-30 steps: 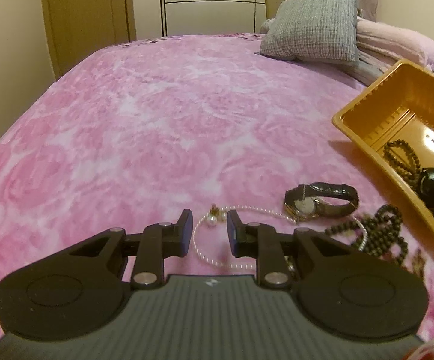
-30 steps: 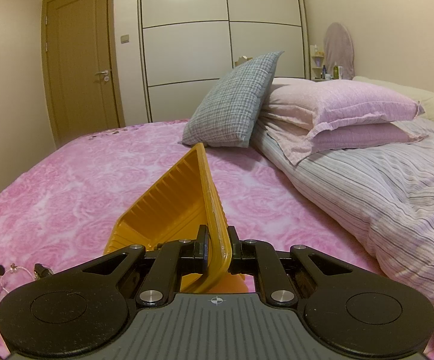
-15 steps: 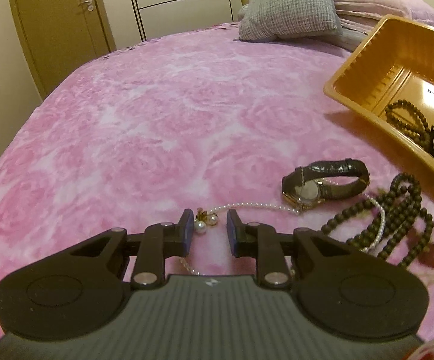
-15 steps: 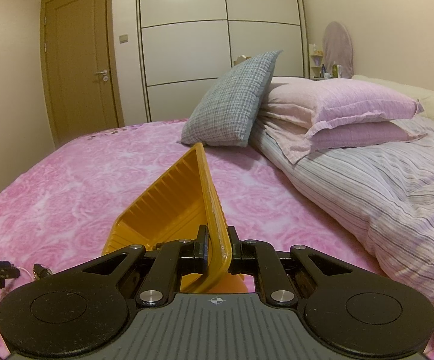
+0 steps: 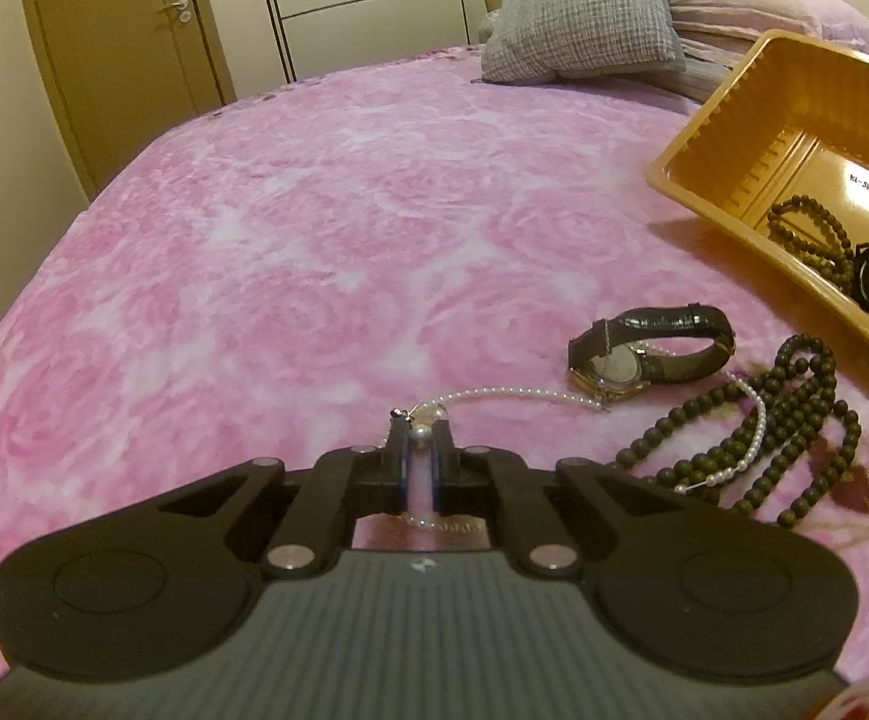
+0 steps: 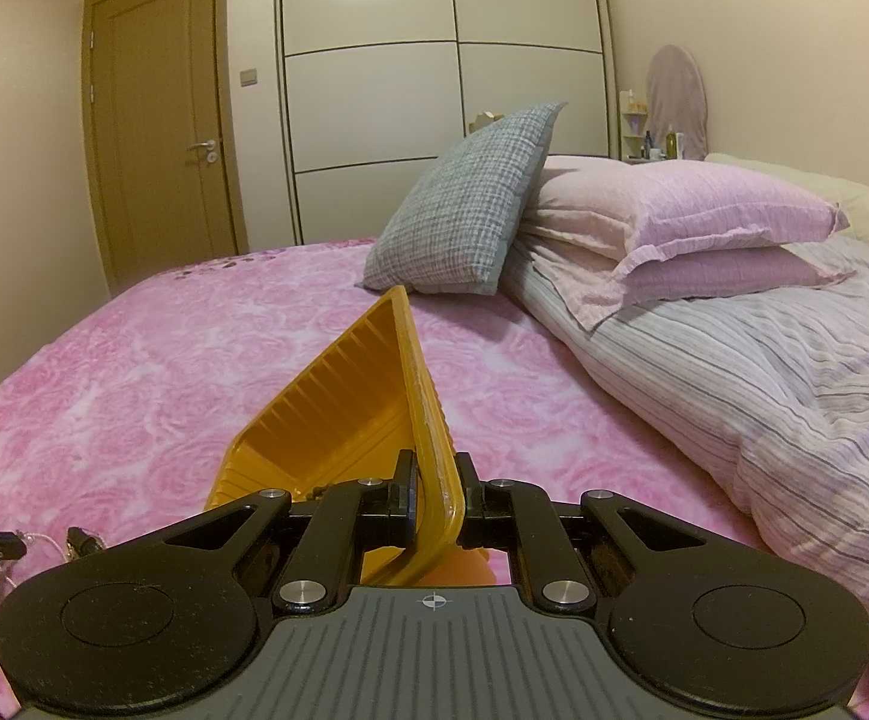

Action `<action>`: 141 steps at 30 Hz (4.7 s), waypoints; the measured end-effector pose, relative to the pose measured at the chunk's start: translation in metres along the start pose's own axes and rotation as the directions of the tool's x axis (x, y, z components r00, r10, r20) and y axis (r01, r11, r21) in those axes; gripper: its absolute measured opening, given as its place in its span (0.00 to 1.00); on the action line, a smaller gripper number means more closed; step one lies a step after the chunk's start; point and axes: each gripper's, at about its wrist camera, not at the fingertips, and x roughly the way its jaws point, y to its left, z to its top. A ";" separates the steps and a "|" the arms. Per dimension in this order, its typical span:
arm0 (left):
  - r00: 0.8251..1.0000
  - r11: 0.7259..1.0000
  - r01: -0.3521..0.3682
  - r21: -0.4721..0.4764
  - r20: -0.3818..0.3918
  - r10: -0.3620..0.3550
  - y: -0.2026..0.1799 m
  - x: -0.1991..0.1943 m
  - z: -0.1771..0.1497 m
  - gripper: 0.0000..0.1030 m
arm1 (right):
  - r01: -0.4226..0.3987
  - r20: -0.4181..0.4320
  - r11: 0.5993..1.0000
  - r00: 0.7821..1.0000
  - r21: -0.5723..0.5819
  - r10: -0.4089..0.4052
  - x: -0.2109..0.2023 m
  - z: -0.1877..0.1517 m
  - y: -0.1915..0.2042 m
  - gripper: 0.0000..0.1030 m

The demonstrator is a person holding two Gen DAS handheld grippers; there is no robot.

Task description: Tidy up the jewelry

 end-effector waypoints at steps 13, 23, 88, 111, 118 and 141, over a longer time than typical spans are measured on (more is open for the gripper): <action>0.997 0.999 0.045 -0.023 0.063 -0.043 -0.008 -0.027 0.018 0.05 | 0.000 0.001 1.000 1.000 -0.002 0.000 0.000 0.000 0.000 0.11; 0.962 0.970 0.239 0.038 0.124 -0.242 -0.072 -0.044 0.040 0.05 | 0.001 0.002 1.000 1.000 -0.002 -0.001 0.000 0.000 0.001 0.11; 0.936 0.913 0.340 0.228 0.016 -0.352 -0.153 -0.016 0.003 0.10 | 0.014 -0.007 0.999 1.000 0.029 -0.014 0.000 -0.005 -0.003 0.11; 0.856 0.863 0.478 0.165 0.130 -0.500 -0.162 -0.054 0.052 0.10 | 0.014 -0.007 0.999 1.000 0.031 -0.013 0.000 -0.004 -0.002 0.11; 0.865 0.867 0.467 0.175 0.110 -0.489 -0.169 -0.049 0.047 0.22 | 0.014 -0.007 0.999 1.000 0.032 -0.014 0.000 -0.004 -0.001 0.11; 0.994 0.998 0.069 -0.007 0.089 -0.068 -0.020 -0.066 -0.009 0.27 | 0.014 -0.003 0.999 1.000 0.030 -0.013 -0.002 -0.004 0.000 0.11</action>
